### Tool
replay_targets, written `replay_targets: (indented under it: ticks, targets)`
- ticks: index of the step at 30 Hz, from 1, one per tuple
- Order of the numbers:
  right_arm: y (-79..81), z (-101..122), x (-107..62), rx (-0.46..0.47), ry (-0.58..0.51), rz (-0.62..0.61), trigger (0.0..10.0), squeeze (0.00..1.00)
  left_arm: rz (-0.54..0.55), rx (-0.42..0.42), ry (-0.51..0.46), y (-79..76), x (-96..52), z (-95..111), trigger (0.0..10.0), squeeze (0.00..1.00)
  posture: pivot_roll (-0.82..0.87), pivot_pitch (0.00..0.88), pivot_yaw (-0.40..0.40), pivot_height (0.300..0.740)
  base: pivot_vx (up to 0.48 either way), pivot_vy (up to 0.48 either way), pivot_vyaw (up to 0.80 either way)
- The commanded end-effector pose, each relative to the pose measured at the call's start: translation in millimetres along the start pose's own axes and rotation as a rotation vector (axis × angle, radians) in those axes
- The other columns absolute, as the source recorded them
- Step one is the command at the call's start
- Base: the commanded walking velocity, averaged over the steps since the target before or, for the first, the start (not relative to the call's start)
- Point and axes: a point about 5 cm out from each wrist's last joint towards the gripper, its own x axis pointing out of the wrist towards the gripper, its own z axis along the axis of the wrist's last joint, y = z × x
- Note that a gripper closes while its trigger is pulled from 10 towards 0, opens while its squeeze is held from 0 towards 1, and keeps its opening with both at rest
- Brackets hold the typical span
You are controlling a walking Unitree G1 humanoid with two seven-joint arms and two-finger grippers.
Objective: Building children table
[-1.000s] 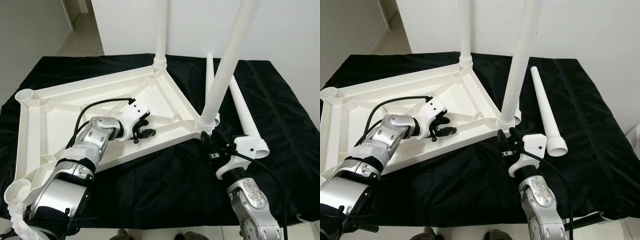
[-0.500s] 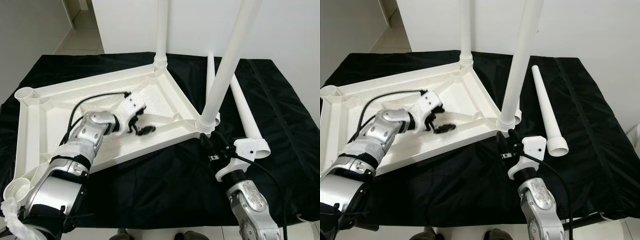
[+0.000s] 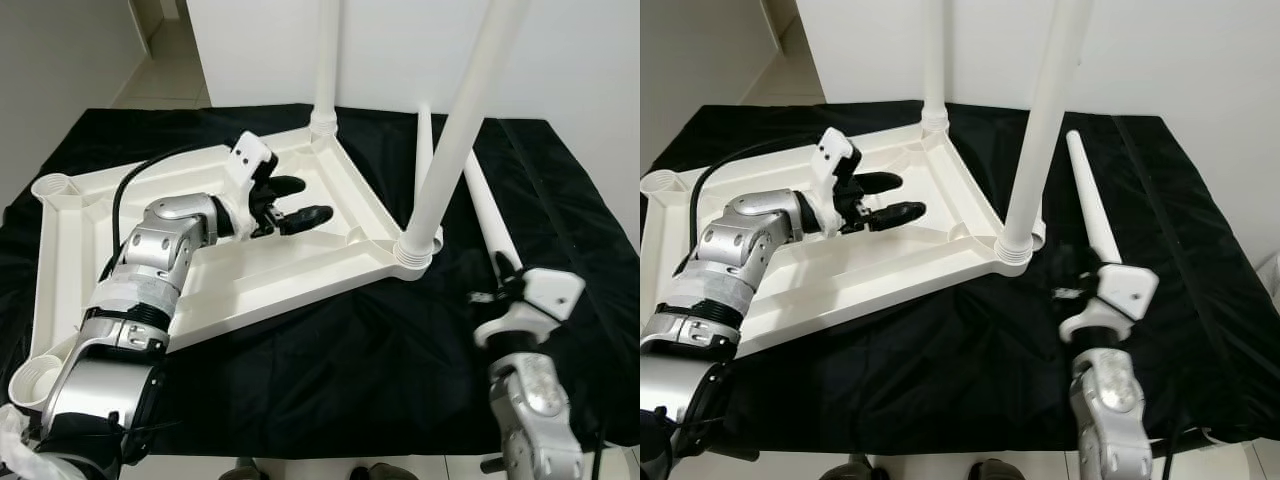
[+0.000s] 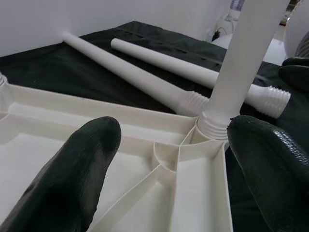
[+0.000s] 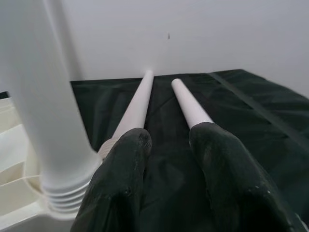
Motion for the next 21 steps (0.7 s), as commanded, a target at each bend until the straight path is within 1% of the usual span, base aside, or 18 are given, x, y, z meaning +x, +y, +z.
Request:
replay_targets:
  ticks: [1, 2, 5, 6, 8, 9, 10, 11, 16, 17, 18, 20, 21]
  targets:
    - [-3.4, -6, 6.8, -0.032, 0.014, -0.025, 10.0, 0.00, -0.142, 0.010, 0.004, -15.2, 3.6, 1, 10.0, 0.00, -0.06, 0.019, 0.043, 0.740, 0.000, 0.000, 0.00]
    - [-3.4, -6, 6.8, -0.032, 0.014, -0.025, 10.0, 0.00, -0.142, 0.010, 0.004, -15.2, 3.6, 1, 10.0, 0.00, -0.06, 0.019, 0.043, 0.740, 0.000, 0.000, 0.00]
    - [-3.0, -8, 25.4, -0.060, 0.012, -0.050, 10.0, 0.00, -0.215, 0.000, -0.012, -29.7, 6.2, 7, 10.0, 0.00, -0.05, 0.031, 0.045, 0.740, 0.000, 0.000, 0.00]
    - [-3.0, -8, 25.4, -0.060, 0.012, -0.050, 10.0, 0.00, -0.215, 0.000, -0.012, -29.7, 6.2, 7, 10.0, 0.00, -0.05, 0.031, 0.045, 0.740, 0.000, 0.000, 0.00]
    - [-0.4, -7, 37.9, -0.059, 0.002, -0.060, 10.0, 0.00, -0.250, -0.017, -0.035, -36.0, 5.3, 14, 10.0, 0.00, -0.05, 0.034, 0.045, 0.740, 0.000, 0.000, 0.00]
    - [-0.4, -7, 37.9, -0.059, 0.002, -0.060, 10.0, 0.00, -0.250, -0.017, -0.035, -36.0, 5.3, 14, 10.0, 0.00, -0.05, 0.034, 0.045, 0.740, 0.000, 0.000, 0.00]
    - [3.6, -6, 52.6, -0.075, -0.008, -0.050, 10.0, 0.00, -0.278, -0.025, -0.061, -41.0, 3.5, 23, 10.0, 0.00, -0.04, 0.047, 0.044, 0.740, 0.000, 0.000, 0.00]
    - [6.8, -7, 59.1, -0.078, -0.007, -0.032, 10.0, 0.00, -0.284, -0.025, -0.063, -42.2, 2.3, 25, 10.0, 0.00, -0.03, 0.051, 0.043, 0.740, 0.000, 0.000, 0.00]
    - [10.7, -9, 66.3, -0.071, 0.002, -0.008, 10.0, 0.00, -0.284, -0.031, -0.058, -43.2, 0.8, 26, 10.0, 0.00, -0.02, 0.056, 0.039, 0.740, 0.000, 0.000, 0.00]
    - [13.8, -10, 70.1, -0.066, 0.009, 0.021, 10.0, 0.00, -0.282, -0.033, -0.052, -43.7, -0.3, 26, 10.0, 0.00, -0.01, 0.058, 0.036, 0.740, 0.000, 0.000, 0.00]
    - [13.8, -10, 70.1, -0.066, 0.009, 0.021, 10.0, 0.00, -0.282, -0.033, -0.052, -43.7, -0.3, 26, 10.0, 0.00, -0.01, 0.058, 0.036, 0.740, 0.000, 0.000, 0.00]
    - [19.8, -11, 76.5, -0.063, 0.014, 0.095, 10.0, 0.00, -0.272, -0.041, -0.045, -45.8, -2.0, 25, 10.0, 0.00, -0.01, 0.062, 0.031, 0.740, 0.000, 0.000, 0.00]
    - [19.8, -11, 76.5, -0.063, 0.014, 0.095, 10.0, 0.00, -0.272, -0.041, -0.045, -45.8, -2.0, 25, 10.0, 0.00, -0.01, 0.062, 0.031, 0.740, 0.000, 0.000, 0.00]
